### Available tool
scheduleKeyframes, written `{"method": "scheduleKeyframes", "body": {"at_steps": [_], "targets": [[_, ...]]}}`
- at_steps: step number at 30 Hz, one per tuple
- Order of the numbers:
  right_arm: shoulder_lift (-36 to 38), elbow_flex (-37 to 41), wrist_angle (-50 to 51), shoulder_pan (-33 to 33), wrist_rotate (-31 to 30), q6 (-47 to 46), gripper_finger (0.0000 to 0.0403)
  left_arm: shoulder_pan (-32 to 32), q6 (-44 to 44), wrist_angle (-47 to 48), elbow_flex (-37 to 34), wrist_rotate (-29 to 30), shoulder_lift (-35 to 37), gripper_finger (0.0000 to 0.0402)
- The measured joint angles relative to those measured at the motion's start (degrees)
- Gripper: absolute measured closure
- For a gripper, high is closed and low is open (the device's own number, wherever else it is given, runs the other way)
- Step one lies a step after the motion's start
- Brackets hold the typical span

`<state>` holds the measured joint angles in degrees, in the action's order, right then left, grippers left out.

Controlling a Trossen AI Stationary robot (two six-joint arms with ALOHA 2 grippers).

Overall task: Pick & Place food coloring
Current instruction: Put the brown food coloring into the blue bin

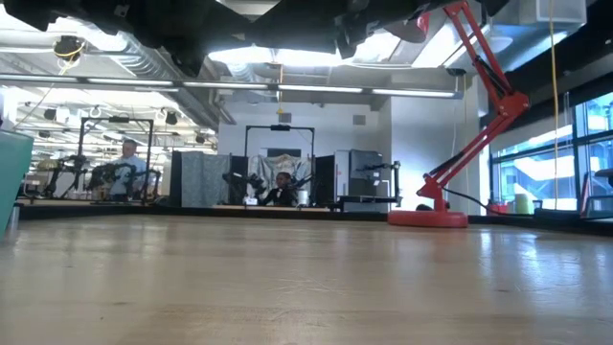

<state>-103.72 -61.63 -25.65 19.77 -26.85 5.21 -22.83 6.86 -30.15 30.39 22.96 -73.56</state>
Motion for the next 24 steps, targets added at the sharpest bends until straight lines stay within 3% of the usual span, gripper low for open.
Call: {"method": "scheduleKeyframes", "body": {"at_steps": [5, 8, 14, 19, 24], "targets": [[0.1, 0.0, 0.8, 0.0, 0.3, -0.2, 0.0309, 0.0, -0.2, 0.0, 0.0, -0.1, 0.0, 0.0333], [0.1, 0.0, 1.3, -0.1, 4.1, -1.1, 0.0292, 0.0, -0.2, 0.4, 0.0, -0.6, 0.0, 0.0333], [0.1, 0.0, 6.8, -0.1, 7.3, -5.4, 0.0203, 0.0, -0.1, 3.4, 0.6, -3.2, 2.0, 0.0336], [0.1, 0.0, 18.2, -0.1, 7.3, -6.7, 0.0138, -0.1, 3.6, 18.9, 5.8, -5.0, 4.2, 0.0337], [0.1, 0.0, 25.3, -0.9, 7.2, -11.2, 0.0113, -2.8, 12.4, 42.7, 16.1, -6.6, 2.8, 0.0337]]}}
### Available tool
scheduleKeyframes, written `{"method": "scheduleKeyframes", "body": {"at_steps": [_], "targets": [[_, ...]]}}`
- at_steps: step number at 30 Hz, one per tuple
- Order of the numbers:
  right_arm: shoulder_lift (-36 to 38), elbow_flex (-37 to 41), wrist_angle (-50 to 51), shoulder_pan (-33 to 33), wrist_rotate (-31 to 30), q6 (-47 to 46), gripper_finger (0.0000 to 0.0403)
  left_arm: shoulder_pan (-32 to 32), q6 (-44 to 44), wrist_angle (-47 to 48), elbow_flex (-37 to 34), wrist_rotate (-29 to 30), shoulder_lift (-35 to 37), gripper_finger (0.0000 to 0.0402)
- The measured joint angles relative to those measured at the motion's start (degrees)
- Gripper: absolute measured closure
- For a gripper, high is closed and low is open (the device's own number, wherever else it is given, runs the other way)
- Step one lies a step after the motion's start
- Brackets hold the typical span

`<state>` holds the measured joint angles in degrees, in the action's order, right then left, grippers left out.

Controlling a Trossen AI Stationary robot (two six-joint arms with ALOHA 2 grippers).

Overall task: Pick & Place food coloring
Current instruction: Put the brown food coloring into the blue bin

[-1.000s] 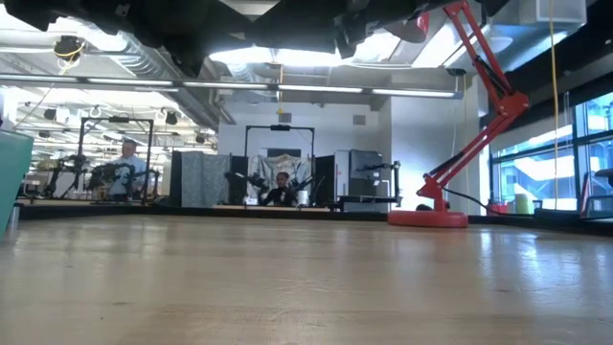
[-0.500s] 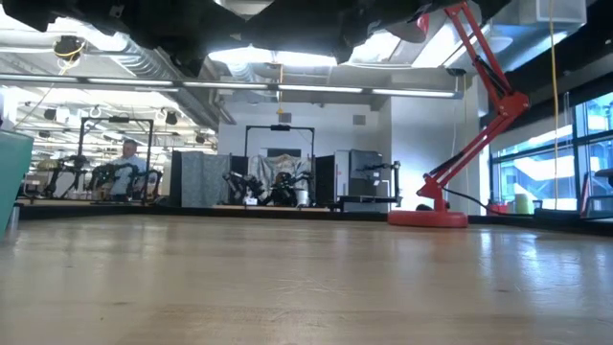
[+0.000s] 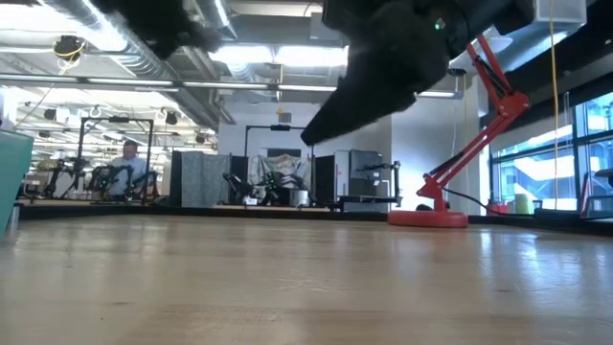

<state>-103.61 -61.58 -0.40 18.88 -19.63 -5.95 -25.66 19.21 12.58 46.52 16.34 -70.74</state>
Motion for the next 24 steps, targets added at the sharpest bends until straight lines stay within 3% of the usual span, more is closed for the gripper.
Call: {"method": "scheduleKeyframes", "body": {"at_steps": [5, 17, 24], "targets": [[0.0, 0.0, 1.4, -1.4, -0.1, -2.4, 0.011, -4.6, 15.2, 20.6, 9.4, -0.8, -2.8, 0.0337], [0.0, 0.0, 1.6, -2.6, -0.2, -4.2, 0.011, -16.8, 39.5, 45.9, 28.7, -10.0, -19.6, 0.0338], [0.0, 0.0, 1.6, -2.6, -0.2, -5.8, 0.011, -23.5, 50.8, 47.2, 34.4, -11.9, -28.1, 0.0338]]}}
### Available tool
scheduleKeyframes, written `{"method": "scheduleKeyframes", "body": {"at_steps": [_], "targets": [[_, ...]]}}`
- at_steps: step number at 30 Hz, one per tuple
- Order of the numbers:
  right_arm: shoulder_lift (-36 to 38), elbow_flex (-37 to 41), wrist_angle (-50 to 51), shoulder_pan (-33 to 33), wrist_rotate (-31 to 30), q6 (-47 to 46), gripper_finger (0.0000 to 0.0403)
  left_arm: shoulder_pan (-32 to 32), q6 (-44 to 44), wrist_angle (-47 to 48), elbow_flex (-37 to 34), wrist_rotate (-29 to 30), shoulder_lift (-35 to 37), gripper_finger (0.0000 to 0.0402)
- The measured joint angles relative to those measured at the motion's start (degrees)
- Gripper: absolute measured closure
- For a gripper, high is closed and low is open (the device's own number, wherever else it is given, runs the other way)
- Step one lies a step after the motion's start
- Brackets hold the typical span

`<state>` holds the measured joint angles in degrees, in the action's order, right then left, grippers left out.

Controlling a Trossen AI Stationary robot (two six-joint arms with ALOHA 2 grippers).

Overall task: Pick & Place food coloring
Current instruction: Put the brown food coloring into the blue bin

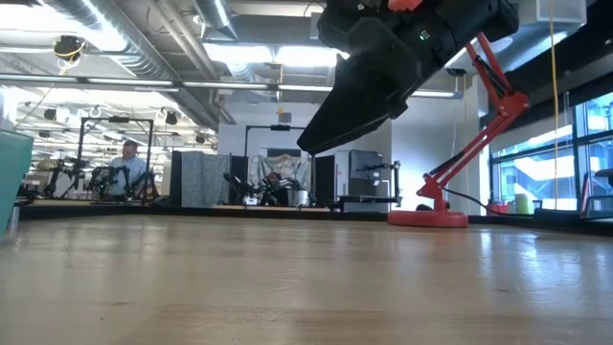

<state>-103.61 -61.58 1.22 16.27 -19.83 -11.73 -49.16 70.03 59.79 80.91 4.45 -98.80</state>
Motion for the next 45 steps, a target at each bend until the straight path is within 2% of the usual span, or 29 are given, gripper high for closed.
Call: {"method": "scheduleKeyframes", "body": {"at_steps": [4, 7, 18, 21, 28, 37, 45], "targets": [[0.0, 0.0, 0.0, 0.0, 0.0, 0.0, 0.011, -2.6, 7.1, 0.0, 0.5, -0.6, -3.3, 0.0338], [0.0, 0.0, -0.1, 0.0, 0.0, -0.2, 0.011, -3.4, 10.0, 0.0, 0.5, -3.5, -6.1, 0.0337], [0.0, 0.0, -0.1, 0.0, 0.0, -0.2, 0.011, -3.2, 10.3, -3.4, 0.5, -5.5, -12.0, 0.0319], [0.0, 0.0, -0.1, 0.0, 0.0, -0.2, 0.011, -3.2, 10.3, -4.3, 0.5, -5.2, -12.4, 0.0317], [0.0, 0.0, 0.0, 0.0, 0.0, -0.1, 0.011, -3.2, 9.8, -7.8, 0.5, 0.5, -12.6, 0.0316], [0.0, 0.0, 0.0, 0.0, 0.0, -0.1, 0.011, -3.2, 9.8, -8.8, 0.5, -0.3, -12.6, 0.0312], [0.0, 0.0, 0.0, 0.0, 0.0, -0.1, 0.011, -3.2, 10.8, -8.8, 0.5, -1.1, -12.6, 0.0278]]}}
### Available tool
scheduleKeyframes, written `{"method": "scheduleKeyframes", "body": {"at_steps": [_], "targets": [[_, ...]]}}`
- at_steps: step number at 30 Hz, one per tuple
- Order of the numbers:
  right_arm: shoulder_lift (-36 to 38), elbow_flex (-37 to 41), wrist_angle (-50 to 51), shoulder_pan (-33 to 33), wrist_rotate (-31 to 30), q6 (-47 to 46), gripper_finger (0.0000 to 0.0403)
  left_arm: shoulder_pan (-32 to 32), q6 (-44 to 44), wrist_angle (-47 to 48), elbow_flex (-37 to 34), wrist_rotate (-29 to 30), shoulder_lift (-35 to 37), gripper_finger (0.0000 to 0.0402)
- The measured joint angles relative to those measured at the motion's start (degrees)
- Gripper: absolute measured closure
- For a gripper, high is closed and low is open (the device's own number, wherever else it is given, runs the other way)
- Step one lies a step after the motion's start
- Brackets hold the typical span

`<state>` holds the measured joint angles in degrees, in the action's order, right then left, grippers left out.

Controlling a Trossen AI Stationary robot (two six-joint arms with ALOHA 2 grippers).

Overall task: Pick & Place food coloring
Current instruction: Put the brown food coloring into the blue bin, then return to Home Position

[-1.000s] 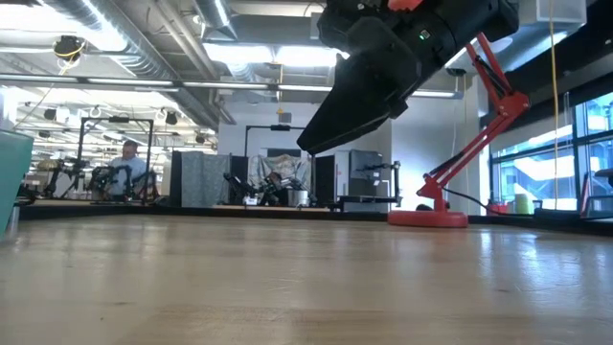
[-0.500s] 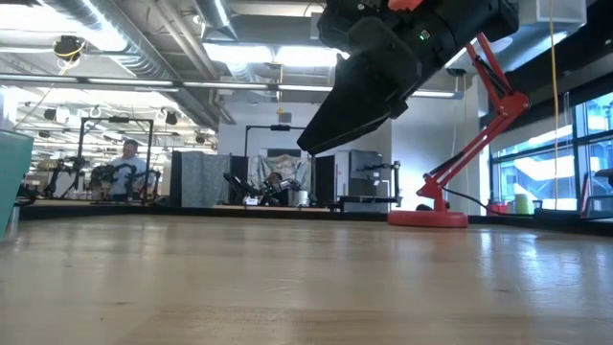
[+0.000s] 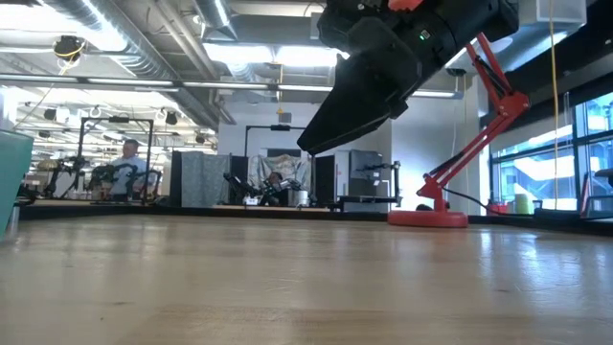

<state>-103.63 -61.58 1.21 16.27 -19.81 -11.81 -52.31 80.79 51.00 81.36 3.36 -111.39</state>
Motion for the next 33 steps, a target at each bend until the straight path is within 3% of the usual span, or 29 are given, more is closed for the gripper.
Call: {"method": "scheduleKeyframes", "body": {"at_steps": [6, 8, 13, 17, 20, 24, 29, 33], "targets": [[0.0, 0.0, 0.0, 0.0, 0.0, 0.2, 0.011, 0.4, -1.4, 0.8, 0.0, -4.4, 1.0, 0.0246], [0.1, 0.0, 0.2, 0.0, -0.1, 1.1, 0.011, 0.4, -1.9, 1.7, 0.0, -3.5, 3.2, 0.024], [3.8, 0.0, 5.6, 0.0, -0.7, 10.2, 0.011, 0.6, -9.7, 7.0, 0.0, 12.0, 12.2, 0.0235], [8.3, 0.0, 10.5, 0.0, -0.5, 9.8, 0.011, 1.5, -20.9, 8.3, 0.0, 26.4, 20.6, 0.0238], [9.8, -0.1, 11.3, 0.0, 0.4, 6.3, 0.011, 1.6, -26.8, 7.4, 0.0, 32.1, 26.1, 0.0239], [9.7, 0.0, 10.6, 0.0, 0.5, 3.2, 0.011, 0.6, -28.0, 6.0, -0.2, 38.3, 30.5, 0.0236], [9.6, 1.8, 6.2, -0.5, 2.7, 3.0, 0.011, 2.8, -29.5, 5.7, -0.9, 40.0, 34.5, 0.0236], [9.8, 7.1, -8.6, -3.6, 14.2, 5.8, 0.011, 9.3, -37.4, -2.4, -6.6, 35.0, 37.7, 0.024]]}}
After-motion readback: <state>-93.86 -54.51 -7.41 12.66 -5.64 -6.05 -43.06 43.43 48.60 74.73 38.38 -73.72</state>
